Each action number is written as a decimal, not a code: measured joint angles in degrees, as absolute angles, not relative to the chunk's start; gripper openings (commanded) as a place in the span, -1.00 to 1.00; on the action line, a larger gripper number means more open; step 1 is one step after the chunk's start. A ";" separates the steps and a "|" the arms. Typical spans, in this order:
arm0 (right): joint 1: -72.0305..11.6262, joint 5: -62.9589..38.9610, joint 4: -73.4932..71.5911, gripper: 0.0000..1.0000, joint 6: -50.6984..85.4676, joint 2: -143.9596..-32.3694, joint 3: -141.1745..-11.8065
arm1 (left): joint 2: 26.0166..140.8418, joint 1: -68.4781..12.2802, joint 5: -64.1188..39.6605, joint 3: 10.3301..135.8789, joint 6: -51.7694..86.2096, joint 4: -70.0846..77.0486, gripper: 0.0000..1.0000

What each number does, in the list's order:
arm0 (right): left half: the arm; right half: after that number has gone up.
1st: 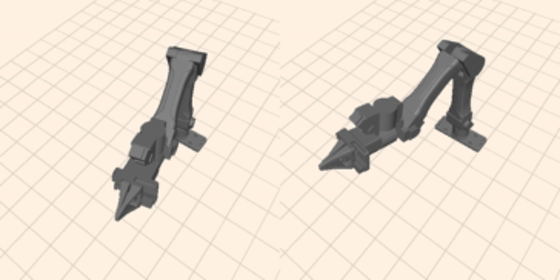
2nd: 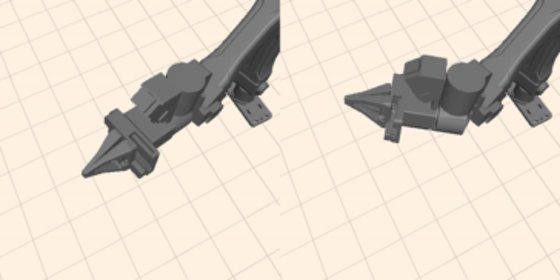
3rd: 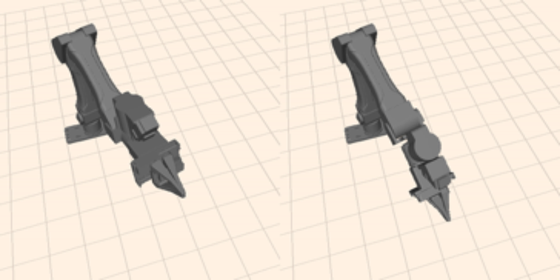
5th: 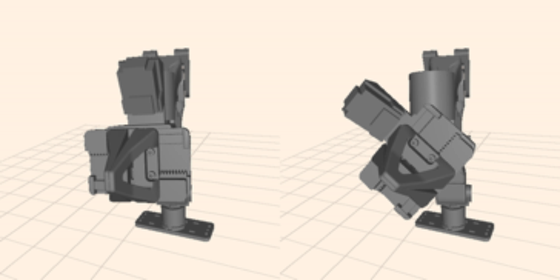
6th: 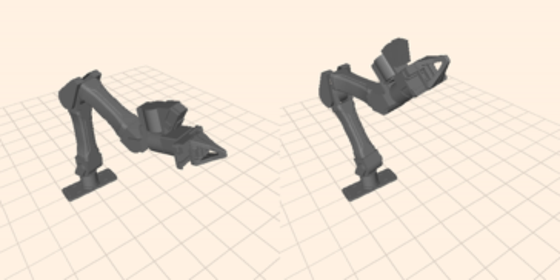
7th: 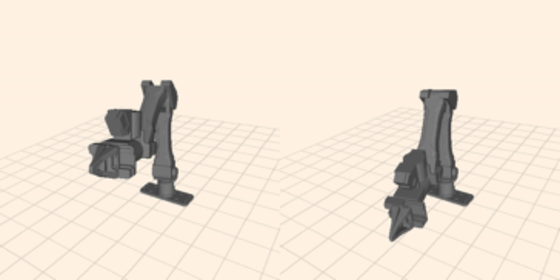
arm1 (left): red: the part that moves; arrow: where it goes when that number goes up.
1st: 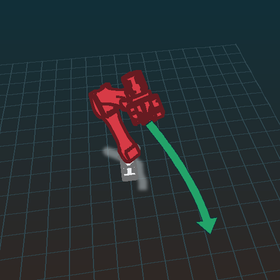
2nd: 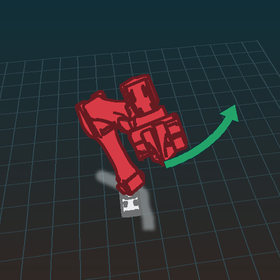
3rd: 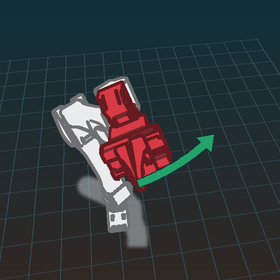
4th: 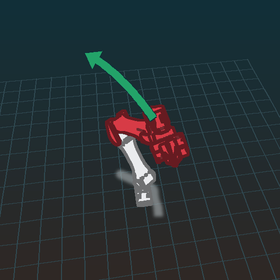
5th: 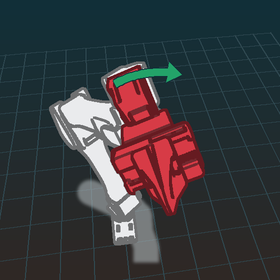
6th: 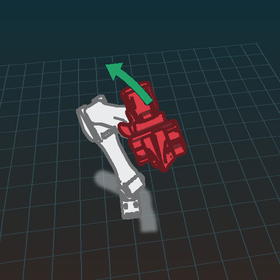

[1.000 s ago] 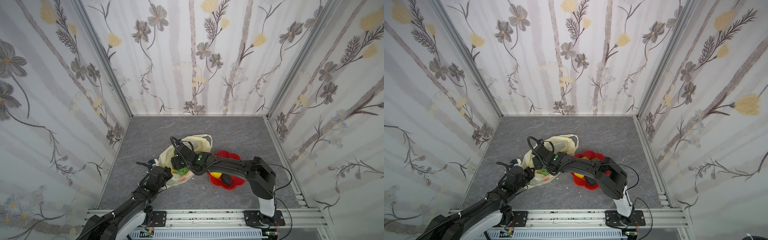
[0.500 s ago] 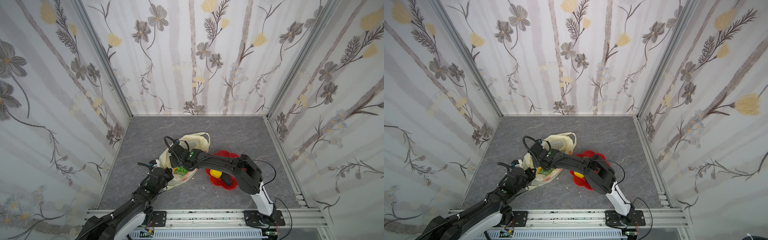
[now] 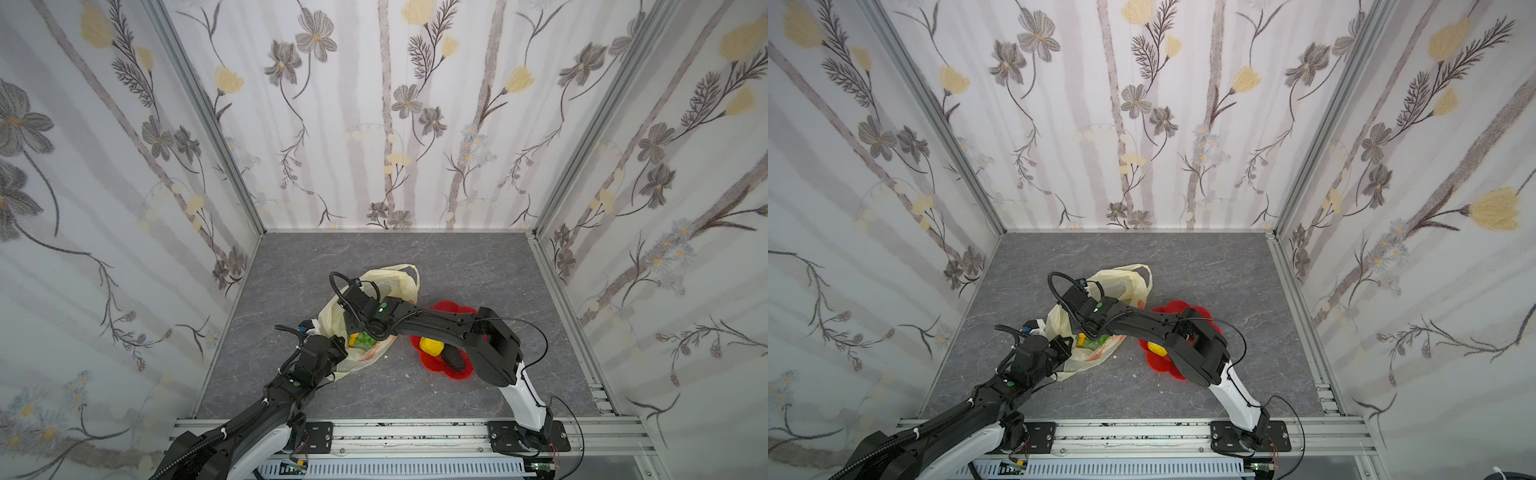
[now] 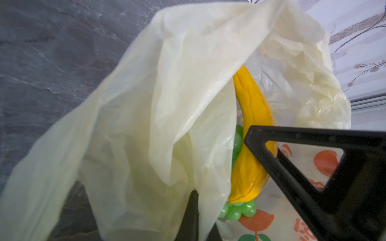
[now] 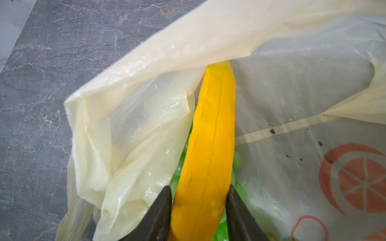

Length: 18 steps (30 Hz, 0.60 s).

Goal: Take fruits out of the plastic bag
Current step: Pick up the fruit from the plastic bag.

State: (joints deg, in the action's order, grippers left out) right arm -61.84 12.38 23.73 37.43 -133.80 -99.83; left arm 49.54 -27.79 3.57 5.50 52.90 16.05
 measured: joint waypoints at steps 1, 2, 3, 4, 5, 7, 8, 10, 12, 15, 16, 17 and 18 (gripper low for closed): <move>-61.84 12.40 23.73 -0.27 37.43 -133.80 -99.83 | 49.54 -27.81 3.66 5.50 52.90 16.05 -1.00; -61.87 12.47 23.73 -0.30 37.41 -133.78 -99.83 | 49.54 -27.83 3.68 5.50 52.90 16.05 -1.00; -61.87 12.51 23.73 -0.32 37.41 -133.78 -99.83 | 49.54 -27.86 3.81 5.50 52.90 16.05 -1.00; -61.87 12.56 23.73 -0.35 37.41 -133.73 -99.81 | 49.52 -27.86 3.86 5.50 52.90 16.05 -1.00; -61.87 12.58 23.73 -0.36 37.43 -133.58 -99.70 | 49.41 -27.86 3.90 5.50 52.90 16.03 -1.00; -61.82 12.80 23.64 -0.37 37.41 -133.03 -99.13 | 49.21 -27.86 4.14 5.50 52.88 16.05 -1.00; -61.82 12.82 23.53 -0.38 37.41 -132.44 -98.54 | 49.12 -27.86 4.29 5.50 52.88 16.03 -1.00; -61.82 12.91 23.24 -0.39 37.41 -131.15 -97.51 | 49.12 -27.86 4.38 5.50 52.84 16.05 -1.00; -61.82 12.97 22.63 -0.39 37.41 -129.56 -96.36 | 49.23 -27.86 4.54 5.54 52.66 16.03 -1.00; -61.82 12.88 21.74 -0.40 37.36 -127.13 -94.85 | 49.84 -27.86 4.86 6.09 52.27 15.99 -1.00; -61.82 12.78 21.54 -0.40 37.17 -126.37 -94.48 | 50.09 -27.86 4.99 6.39 51.77 15.99 -1.00; -61.82 12.64 21.15 -0.40 36.99 -125.60 -94.04 | 50.35 -27.86 5.19 6.72 51.16 16.01 -1.00; -61.82 12.49 20.73 -0.41 36.97 -124.84 -93.54 | 50.68 -27.86 5.39 7.07 51.13 16.01 -1.00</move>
State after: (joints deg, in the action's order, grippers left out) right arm -61.82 12.49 20.73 36.97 -124.84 -93.54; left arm 50.68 -27.86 5.39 7.07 51.13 16.01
